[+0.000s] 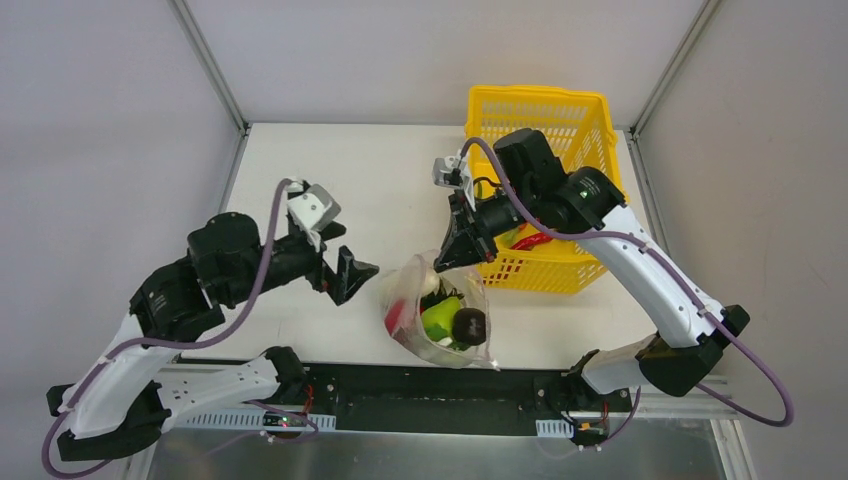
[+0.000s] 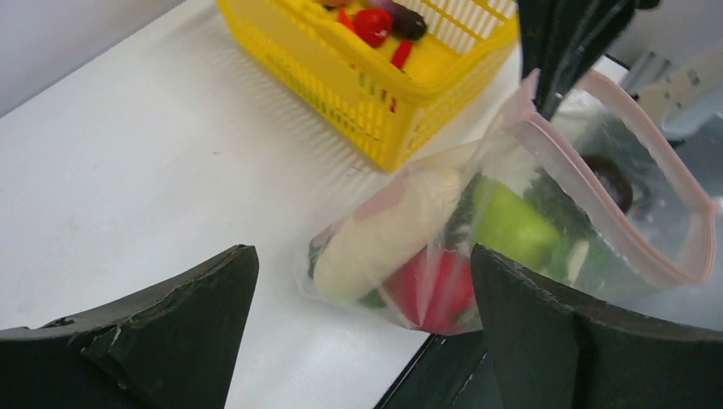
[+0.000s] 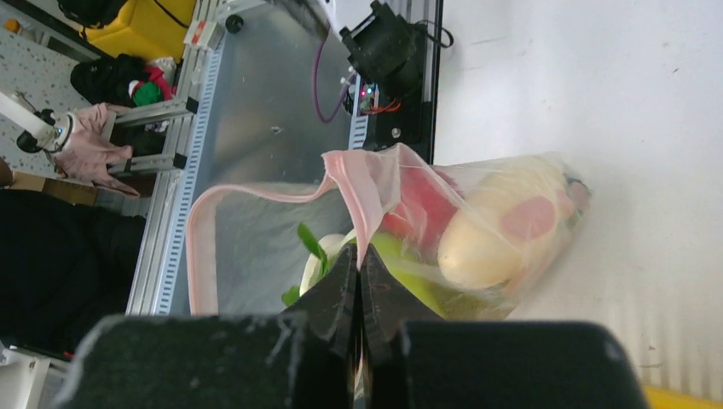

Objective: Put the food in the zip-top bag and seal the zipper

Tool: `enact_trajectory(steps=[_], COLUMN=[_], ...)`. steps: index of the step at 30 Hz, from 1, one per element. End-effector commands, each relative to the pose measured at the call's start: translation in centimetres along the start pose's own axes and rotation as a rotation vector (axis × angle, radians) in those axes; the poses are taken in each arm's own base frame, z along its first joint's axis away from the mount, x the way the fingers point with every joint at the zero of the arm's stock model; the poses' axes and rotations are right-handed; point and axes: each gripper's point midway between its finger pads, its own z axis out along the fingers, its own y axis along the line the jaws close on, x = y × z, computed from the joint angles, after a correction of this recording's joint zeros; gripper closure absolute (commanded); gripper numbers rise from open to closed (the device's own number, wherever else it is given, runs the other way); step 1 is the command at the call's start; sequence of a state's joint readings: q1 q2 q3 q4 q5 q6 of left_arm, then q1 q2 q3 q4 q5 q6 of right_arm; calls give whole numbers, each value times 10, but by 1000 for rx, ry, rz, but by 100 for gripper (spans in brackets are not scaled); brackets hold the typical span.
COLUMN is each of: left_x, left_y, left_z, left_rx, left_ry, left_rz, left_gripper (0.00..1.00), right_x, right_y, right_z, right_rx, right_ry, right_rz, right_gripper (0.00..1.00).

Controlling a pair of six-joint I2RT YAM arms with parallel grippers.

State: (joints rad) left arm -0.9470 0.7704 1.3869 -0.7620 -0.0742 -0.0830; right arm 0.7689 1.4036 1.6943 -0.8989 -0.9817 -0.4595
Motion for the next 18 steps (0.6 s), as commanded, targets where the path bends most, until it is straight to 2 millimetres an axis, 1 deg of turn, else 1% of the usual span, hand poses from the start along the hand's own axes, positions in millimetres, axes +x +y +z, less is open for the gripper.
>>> enact_trajectory(steps=[1,3,4,5,9,11,12,14,15,18], left_x=[5,16,19,18,22,25,26,29,29,30], left_y=[-41,-58,-64,-68,-76,-75,-75,-77,-77,-74], left_z=[23,32,38,44,61,68,71,75,77,80], left_rx=[265,373,404,423,461,461,461,472,469,460], left_ry=[-18,-18,-28,-56,-100,-98,-99,-108,-117,-131], left_rz=[179,213,224,230,250,262,265,269,272,289], left_gripper=[1,1,1,1,1,1,3,8,14,36], right_x=[-8,-7,-6,-5,-2,0,0,1,1,1], right_y=[10,4,1,-2,-10,-16,-17,-19,-20,-25], right_z=[-7,-3,-2,0,6,9,10,11,12,15], right_rx=[-43,-41,-46,-47,-59,-61,-63,-68,-69,-69], right_ry=[-5,7,13,20,39,54,59,72,75,83], right_rz=[-119,-108,-109,-107,-106,-91,-86,-77,-75,-68], right_gripper=[100,100,100,100,100,100,100,100,100,100])
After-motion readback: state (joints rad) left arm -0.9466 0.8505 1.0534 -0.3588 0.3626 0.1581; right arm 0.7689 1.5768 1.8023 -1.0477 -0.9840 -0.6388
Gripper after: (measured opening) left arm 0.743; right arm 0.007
